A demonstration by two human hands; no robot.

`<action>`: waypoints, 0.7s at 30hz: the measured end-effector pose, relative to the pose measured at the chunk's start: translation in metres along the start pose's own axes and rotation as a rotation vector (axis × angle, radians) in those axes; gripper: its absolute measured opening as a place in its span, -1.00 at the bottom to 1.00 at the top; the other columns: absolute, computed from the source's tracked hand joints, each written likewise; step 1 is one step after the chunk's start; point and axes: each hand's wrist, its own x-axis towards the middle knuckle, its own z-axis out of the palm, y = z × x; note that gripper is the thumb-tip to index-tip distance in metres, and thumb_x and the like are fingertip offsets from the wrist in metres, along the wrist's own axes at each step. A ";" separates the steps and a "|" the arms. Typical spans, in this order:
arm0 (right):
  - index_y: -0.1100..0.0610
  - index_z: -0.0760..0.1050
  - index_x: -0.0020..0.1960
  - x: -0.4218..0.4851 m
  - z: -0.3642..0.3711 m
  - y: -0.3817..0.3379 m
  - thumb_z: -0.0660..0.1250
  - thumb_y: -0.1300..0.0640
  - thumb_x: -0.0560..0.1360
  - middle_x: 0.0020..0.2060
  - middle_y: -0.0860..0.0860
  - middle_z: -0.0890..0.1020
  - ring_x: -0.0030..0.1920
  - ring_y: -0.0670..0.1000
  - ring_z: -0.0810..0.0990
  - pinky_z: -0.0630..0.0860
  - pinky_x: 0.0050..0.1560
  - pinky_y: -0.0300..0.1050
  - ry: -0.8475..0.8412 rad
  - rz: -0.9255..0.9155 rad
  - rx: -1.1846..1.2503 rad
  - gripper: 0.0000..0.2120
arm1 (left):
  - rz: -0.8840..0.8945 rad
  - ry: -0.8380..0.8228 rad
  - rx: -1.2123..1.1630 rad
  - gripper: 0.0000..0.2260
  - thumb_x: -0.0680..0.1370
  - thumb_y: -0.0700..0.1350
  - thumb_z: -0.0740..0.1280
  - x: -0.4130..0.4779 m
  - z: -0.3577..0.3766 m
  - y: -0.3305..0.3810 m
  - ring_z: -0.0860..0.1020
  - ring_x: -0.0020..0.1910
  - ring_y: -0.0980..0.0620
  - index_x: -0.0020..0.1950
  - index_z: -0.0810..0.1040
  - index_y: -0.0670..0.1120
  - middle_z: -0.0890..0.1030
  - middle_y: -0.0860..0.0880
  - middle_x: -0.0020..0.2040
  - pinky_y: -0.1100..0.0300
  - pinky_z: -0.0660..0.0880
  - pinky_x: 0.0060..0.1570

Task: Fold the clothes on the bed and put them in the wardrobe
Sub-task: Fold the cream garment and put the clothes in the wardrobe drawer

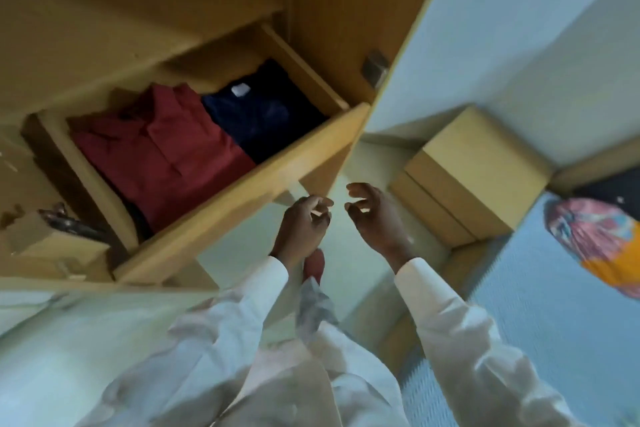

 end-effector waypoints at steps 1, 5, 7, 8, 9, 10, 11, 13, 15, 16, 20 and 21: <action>0.03 0.53 0.26 -0.021 0.007 0.011 0.34 0.18 0.51 0.12 -0.05 0.61 -0.04 -0.07 0.65 0.59 0.07 -0.04 -0.002 0.041 0.006 -0.68 | -0.057 -0.060 -0.016 -0.84 0.54 -0.18 0.33 -0.017 0.011 -0.008 0.58 -0.04 0.10 0.10 0.62 -0.05 0.64 0.06 0.01 0.28 0.49 0.03; 0.04 0.54 0.22 -0.099 0.033 0.054 0.34 0.21 0.52 0.09 -0.04 0.63 -0.05 -0.07 0.65 0.57 0.10 -0.09 -0.086 0.161 -0.012 -0.72 | -0.262 -0.242 -0.057 -0.85 0.54 -0.13 0.33 -0.083 0.058 -0.044 0.59 -0.10 0.11 0.08 0.63 0.00 0.63 0.15 -0.13 0.27 0.49 0.00; 0.03 0.55 0.20 -0.123 0.045 0.076 0.34 0.21 0.52 0.07 -0.05 0.65 -0.08 -0.11 0.64 0.57 0.09 -0.15 -0.127 0.194 -0.011 -0.74 | -0.322 -0.309 -0.064 -0.84 0.54 -0.13 0.32 -0.107 0.082 -0.065 0.58 -0.13 0.10 0.08 0.63 0.01 0.64 0.11 -0.14 0.25 0.49 -0.02; 0.02 0.55 0.19 -0.133 0.051 0.089 0.34 0.20 0.52 0.05 -0.07 0.65 -0.08 -0.13 0.64 0.57 0.07 -0.17 -0.140 0.213 0.005 -0.74 | -0.349 -0.333 -0.073 -0.83 0.54 -0.14 0.31 -0.118 0.096 -0.076 0.59 -0.12 0.08 0.09 0.63 0.00 0.65 0.08 -0.10 0.24 0.51 -0.02; 0.01 0.55 0.19 -0.141 0.056 0.100 0.34 0.20 0.52 0.03 -0.08 0.65 -0.08 -0.16 0.64 0.57 0.06 -0.21 -0.145 0.227 0.025 -0.73 | -0.370 -0.345 -0.081 -0.81 0.55 -0.15 0.30 -0.127 0.107 -0.086 0.60 -0.09 0.07 0.11 0.63 -0.01 0.66 0.06 -0.06 0.24 0.51 -0.02; 0.01 0.55 0.20 -0.151 0.063 0.113 0.33 0.20 0.52 0.01 -0.09 0.65 -0.08 -0.17 0.64 0.56 0.04 -0.24 -0.151 0.242 0.035 -0.73 | -0.392 -0.350 -0.083 -0.81 0.55 -0.15 0.30 -0.136 0.120 -0.098 0.61 -0.06 0.08 0.13 0.62 -0.02 0.66 0.06 -0.01 0.25 0.49 -0.03; 0.02 0.55 0.20 -0.158 0.070 0.126 0.32 0.21 0.52 0.01 -0.09 0.64 -0.08 -0.17 0.64 0.54 0.02 -0.28 -0.150 0.248 0.045 -0.73 | -0.402 -0.347 -0.076 -0.80 0.56 -0.15 0.29 -0.142 0.132 -0.109 0.59 -0.04 0.10 0.15 0.62 -0.03 0.65 0.08 0.02 0.28 0.45 -0.02; 0.04 0.54 0.21 -0.171 0.083 0.153 0.32 0.22 0.53 0.01 -0.09 0.64 -0.05 -0.16 0.63 0.53 0.01 -0.32 -0.148 0.249 0.047 -0.72 | -0.422 -0.333 -0.058 -0.79 0.58 -0.15 0.28 -0.154 0.155 -0.132 0.56 -0.12 0.12 0.17 0.61 -0.04 0.64 0.10 0.06 0.29 0.45 0.00; 0.06 0.55 0.21 -0.183 0.095 0.177 0.31 0.24 0.53 0.02 -0.08 0.64 -0.01 -0.15 0.63 0.53 0.02 -0.34 -0.144 0.248 0.037 -0.72 | -0.462 -0.329 -0.066 -0.78 0.57 -0.16 0.26 -0.162 0.175 -0.154 0.58 -0.17 0.06 0.16 0.60 -0.02 0.66 0.06 0.07 0.16 0.54 0.03; 0.07 0.55 0.20 -0.189 0.102 0.192 0.31 0.26 0.52 0.01 -0.07 0.64 -0.01 -0.14 0.62 0.54 0.02 -0.33 -0.147 0.245 0.028 -0.72 | -0.484 -0.329 -0.076 -0.78 0.55 -0.15 0.26 -0.166 0.187 -0.167 0.61 -0.13 0.05 0.14 0.60 0.01 0.67 0.05 0.05 0.10 0.56 0.05; 0.11 0.57 0.18 -0.200 0.120 0.244 0.31 0.30 0.50 0.01 -0.03 0.65 -0.03 -0.12 0.63 0.53 -0.03 -0.33 -0.112 0.218 0.009 -0.72 | -0.487 -0.303 -0.078 -0.79 0.51 -0.09 0.25 -0.170 0.228 -0.212 0.60 -0.02 0.13 0.06 0.59 0.15 0.65 0.17 -0.01 0.11 0.55 0.09; 0.11 0.58 0.18 -0.201 0.124 0.260 0.31 0.31 0.50 0.00 -0.04 0.65 -0.04 -0.12 0.63 0.54 -0.04 -0.32 -0.088 0.216 0.020 -0.72 | -0.475 -0.293 -0.083 -0.79 0.50 -0.08 0.26 -0.168 0.240 -0.222 0.60 -0.03 0.14 0.05 0.59 0.15 0.64 0.18 -0.02 0.11 0.55 0.08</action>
